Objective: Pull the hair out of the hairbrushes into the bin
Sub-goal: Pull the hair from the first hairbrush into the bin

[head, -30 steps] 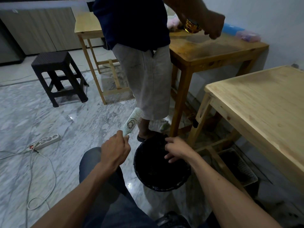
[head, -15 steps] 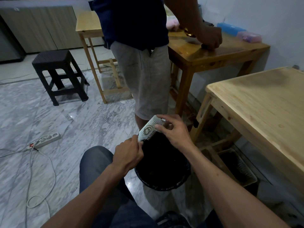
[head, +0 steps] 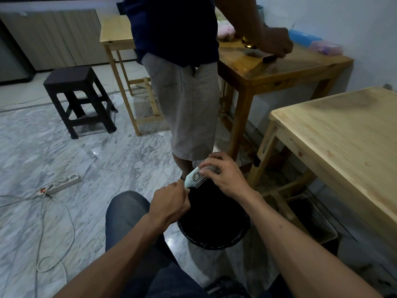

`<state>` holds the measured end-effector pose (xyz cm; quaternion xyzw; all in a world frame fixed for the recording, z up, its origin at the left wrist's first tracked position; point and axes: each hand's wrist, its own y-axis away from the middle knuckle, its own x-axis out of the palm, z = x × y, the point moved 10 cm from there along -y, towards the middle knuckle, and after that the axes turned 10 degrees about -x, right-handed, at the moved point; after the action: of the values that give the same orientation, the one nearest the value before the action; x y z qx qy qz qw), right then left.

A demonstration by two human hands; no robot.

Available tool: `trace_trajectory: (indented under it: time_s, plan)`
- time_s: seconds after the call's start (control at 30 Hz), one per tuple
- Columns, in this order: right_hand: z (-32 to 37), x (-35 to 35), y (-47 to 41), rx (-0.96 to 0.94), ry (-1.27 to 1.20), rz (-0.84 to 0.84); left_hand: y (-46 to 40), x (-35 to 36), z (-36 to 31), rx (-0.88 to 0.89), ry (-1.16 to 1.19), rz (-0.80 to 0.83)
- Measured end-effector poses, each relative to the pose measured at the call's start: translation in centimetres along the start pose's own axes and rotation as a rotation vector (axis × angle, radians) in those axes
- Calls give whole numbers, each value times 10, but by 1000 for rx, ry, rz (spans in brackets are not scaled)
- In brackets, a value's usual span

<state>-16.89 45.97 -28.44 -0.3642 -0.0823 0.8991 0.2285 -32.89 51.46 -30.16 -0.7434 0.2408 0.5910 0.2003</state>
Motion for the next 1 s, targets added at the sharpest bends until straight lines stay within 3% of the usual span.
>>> trace_trajectory:
  time_s: [0.27,0.43,0.57,0.67,0.87,1.0]
  plan:
    - [-6,-21,-1,68,26,-126,1,8,11,-18,-2,10]
    - [9,-5,-1,-85,42,17,0,7,5,0,-13,14]
    - [1,7,3,-59,110,78,1,9,2,10,-10,51]
    - [-5,-3,4,-10,44,-33,2,11,5,13,-3,59]
    - [-24,-64,12,269,-225,-483,-2,17,34,-79,30,67]
    - [-38,-91,24,425,-479,-668,-4,17,46,-122,12,49]
